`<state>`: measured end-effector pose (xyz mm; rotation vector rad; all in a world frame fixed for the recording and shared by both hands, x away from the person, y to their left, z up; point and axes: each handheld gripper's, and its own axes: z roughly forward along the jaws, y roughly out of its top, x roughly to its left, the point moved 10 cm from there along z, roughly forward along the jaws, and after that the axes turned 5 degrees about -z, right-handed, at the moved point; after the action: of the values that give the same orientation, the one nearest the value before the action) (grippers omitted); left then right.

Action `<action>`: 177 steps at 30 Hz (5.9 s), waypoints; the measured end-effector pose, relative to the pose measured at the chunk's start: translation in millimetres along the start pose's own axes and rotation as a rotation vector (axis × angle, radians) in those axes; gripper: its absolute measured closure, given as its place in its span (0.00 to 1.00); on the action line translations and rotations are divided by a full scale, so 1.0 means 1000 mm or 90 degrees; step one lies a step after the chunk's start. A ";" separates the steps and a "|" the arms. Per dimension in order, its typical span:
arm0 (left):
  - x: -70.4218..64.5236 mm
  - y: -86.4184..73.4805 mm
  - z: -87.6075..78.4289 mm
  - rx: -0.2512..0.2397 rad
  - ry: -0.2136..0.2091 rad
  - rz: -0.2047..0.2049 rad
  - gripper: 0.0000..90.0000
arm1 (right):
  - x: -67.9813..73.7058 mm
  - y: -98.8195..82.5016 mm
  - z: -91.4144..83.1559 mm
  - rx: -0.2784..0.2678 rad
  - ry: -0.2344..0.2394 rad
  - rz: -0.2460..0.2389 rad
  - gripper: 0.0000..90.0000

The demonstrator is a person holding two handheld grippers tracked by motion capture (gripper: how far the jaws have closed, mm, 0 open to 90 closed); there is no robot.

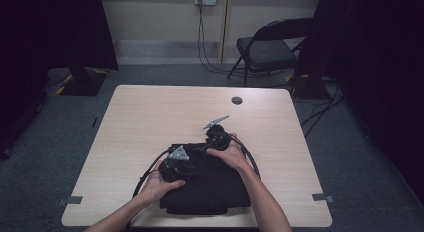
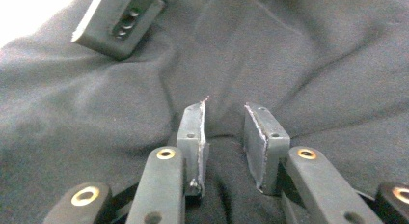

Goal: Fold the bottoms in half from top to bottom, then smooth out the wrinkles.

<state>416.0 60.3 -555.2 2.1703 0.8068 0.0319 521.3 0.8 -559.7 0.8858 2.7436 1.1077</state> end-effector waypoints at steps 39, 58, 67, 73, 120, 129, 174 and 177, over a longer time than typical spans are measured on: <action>-0.001 -0.001 0.000 -0.004 0.020 0.010 0.79 | 0.071 -0.004 -0.054 -0.049 0.155 -0.108 0.83; -0.005 0.009 -0.018 -0.022 0.031 0.022 0.62 | 0.057 -0.011 -0.054 -0.079 0.128 -0.062 0.84; -0.068 0.012 -0.050 -0.046 -0.106 0.054 0.61 | 0.040 -0.012 -0.060 -0.083 0.093 -0.043 0.84; -0.084 -0.011 -0.021 0.029 -0.107 0.090 0.60 | 0.020 -0.009 -0.060 -0.084 0.057 -0.018 0.84; -0.033 0.005 0.001 -0.048 0.033 0.102 0.66 | 0.113 -0.070 -0.113 -0.124 0.110 0.010 0.56; -0.040 -0.004 -0.026 -0.023 0.012 0.078 0.58 | 0.113 -0.087 -0.092 -0.081 0.064 -0.012 0.68; 0.017 0.020 -0.046 -0.025 0.023 0.042 0.53 | 0.076 -0.034 -0.102 -0.123 -0.051 -0.018 0.66; 0.020 0.016 -0.048 -0.030 0.020 0.036 0.47 | 0.068 -0.053 -0.101 -0.095 -0.064 -0.003 0.50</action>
<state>427.4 96.9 -516.2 2.1529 0.7551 0.1133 412.8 -56.6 -508.8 0.8896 2.5432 1.2135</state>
